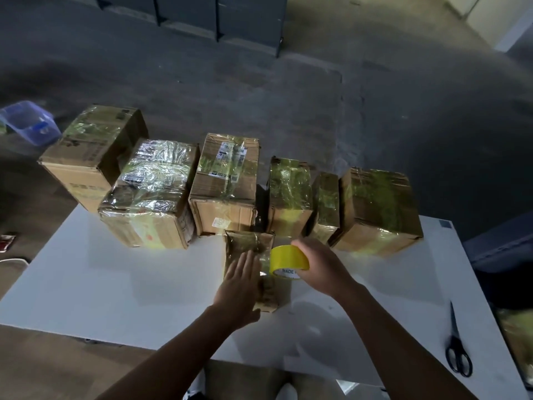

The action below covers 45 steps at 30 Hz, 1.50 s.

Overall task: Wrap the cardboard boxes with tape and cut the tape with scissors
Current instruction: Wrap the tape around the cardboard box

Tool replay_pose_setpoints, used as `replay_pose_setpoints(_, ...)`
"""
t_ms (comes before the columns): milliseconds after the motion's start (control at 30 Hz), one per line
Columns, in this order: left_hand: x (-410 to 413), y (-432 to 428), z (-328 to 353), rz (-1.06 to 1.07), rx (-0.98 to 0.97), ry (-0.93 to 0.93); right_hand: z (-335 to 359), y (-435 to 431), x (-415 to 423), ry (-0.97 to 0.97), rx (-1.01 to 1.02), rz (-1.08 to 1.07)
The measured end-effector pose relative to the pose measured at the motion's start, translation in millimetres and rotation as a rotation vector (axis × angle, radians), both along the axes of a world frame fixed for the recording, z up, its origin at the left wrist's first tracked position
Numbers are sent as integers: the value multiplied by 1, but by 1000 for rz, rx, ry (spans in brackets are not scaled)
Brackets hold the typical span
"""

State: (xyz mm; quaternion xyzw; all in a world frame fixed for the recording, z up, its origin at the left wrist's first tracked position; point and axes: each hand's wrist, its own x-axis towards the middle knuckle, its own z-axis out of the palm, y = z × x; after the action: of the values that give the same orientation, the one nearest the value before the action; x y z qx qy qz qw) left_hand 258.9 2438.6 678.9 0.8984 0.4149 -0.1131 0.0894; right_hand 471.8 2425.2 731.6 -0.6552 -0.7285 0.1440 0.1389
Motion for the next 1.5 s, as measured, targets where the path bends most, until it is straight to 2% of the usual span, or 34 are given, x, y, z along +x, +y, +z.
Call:
replay_pose_setpoints(200,-2,7,-10,-30,-5,26,0,-4,17,-16,-22,34)
replay_pose_setpoints(467,16,6,-1,-25,-38,49,-40,-5,22,-117,-187,-41)
replay_pose_setpoints(667,24,19,9,-131,-22,98,-59,-17,20,21,-237,-115)
replay_pose_setpoints(800,16,22,18,-161,6,-98,-47,-14,22,115,-116,-148)
replay_pose_setpoints(900,4,20,19,-190,17,-277,-26,-9,20,273,15,-180)
replay_pose_setpoints(1033,-5,22,12,-162,-43,-297,-15,-6,11,384,51,-173)
replay_pose_setpoints(1133,-13,25,8,-140,-60,-284,-16,-5,10,259,18,-99)
replay_pose_setpoints(1300,-28,25,11,-124,-55,-386,2,2,23,-22,130,46)
replay_pose_setpoints(1500,-52,23,8,-89,-34,-407,0,-3,4,-66,134,2)
